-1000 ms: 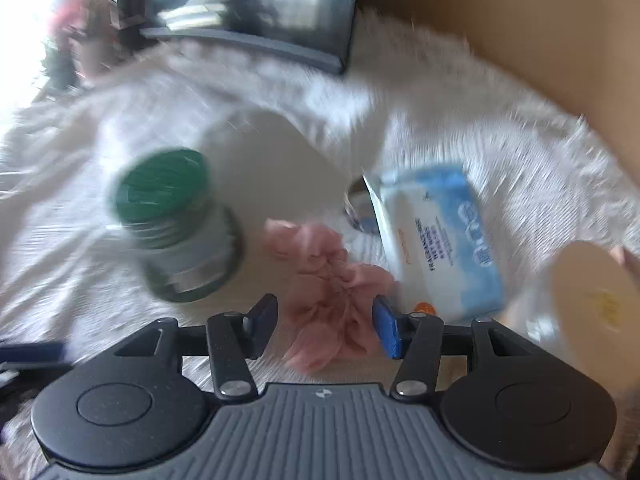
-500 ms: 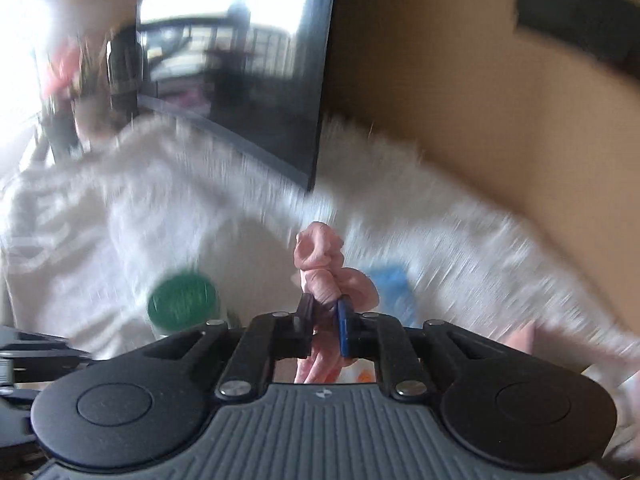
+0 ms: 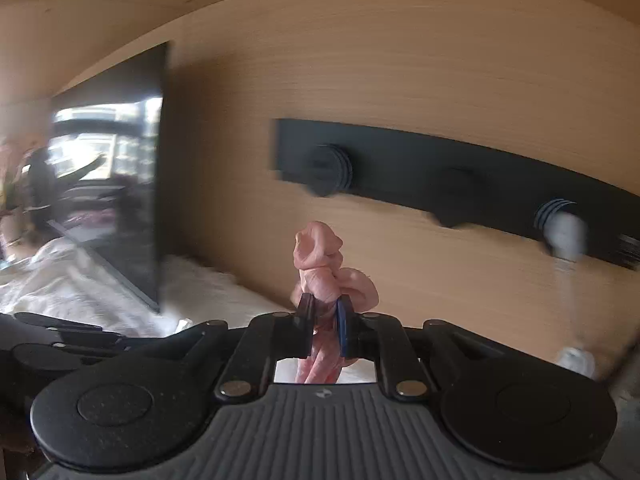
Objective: Organize soft objects
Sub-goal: 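Grasp the pink scrunchie with the right gripper while the left gripper carries the rod to the box, then release the clear rod into the pink box with the left gripper while the right gripper releases the scrunchie there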
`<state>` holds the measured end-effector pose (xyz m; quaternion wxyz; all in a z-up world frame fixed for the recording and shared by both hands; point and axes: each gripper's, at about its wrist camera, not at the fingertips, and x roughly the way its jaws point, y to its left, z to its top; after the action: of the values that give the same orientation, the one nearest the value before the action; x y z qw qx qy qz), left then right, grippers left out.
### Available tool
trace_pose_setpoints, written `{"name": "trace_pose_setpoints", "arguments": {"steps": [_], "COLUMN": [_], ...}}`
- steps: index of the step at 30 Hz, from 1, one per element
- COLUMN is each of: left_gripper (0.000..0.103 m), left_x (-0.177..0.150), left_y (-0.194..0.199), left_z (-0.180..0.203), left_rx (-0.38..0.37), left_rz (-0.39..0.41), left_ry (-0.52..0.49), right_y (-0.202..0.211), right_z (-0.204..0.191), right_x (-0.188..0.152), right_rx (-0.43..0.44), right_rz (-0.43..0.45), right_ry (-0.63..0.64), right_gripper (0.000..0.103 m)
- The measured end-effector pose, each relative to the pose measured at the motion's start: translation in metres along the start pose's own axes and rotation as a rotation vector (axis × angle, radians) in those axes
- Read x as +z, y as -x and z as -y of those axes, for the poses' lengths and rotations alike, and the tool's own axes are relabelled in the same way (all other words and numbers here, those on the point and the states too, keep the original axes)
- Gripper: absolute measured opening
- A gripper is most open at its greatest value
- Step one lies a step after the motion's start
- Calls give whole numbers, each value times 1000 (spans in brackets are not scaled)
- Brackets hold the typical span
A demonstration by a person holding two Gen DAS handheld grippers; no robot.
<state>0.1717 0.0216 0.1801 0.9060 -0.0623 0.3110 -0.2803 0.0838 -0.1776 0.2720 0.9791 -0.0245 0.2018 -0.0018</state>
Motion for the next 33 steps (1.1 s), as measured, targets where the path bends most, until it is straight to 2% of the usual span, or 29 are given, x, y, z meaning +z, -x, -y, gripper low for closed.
{"name": "trace_pose_setpoints", "arguments": {"steps": [4,11,14,16,17,19,21,27,30,33], "left_gripper": [15,16,15,17,19,24,27,27,27,26], "left_x": [-13,-40,-58,-63,-65,-71,-75,-68,-56,-54], "left_y": [-42,-108,-143,-149,-153,-165,-172,-148,-133,-126], "left_z": [44,87,91,91,94,93,88,83,81,81], "left_rx": [-73,-142,-155,-134,-77,30,62,-53,-99,-117], "left_rz": [-91,-221,-353,-318,-312,-347,-384,-295,-260,-258], "left_ry": [-57,-113,-114,-140,-185,-235,-222,-166,-133,-132], "right_y": [8,-9,-23,-33,-37,-44,-48,-62,-73,-93], "right_z": [38,80,88,90,92,93,93,97,101,105], "right_x": [-21,-59,-73,-81,-85,-91,-97,-107,-118,-133], "right_rx": [-68,-95,-91,-85,-81,-71,-71,-55,-26,16], "right_rz": [1,-52,-87,-107,-116,-134,-153,-211,-263,-351], "right_ry": [-70,-177,-204,-222,-234,-252,-257,-284,-323,-389], "right_gripper": [12,12,12,12,12,12,12,12,12,12]}}
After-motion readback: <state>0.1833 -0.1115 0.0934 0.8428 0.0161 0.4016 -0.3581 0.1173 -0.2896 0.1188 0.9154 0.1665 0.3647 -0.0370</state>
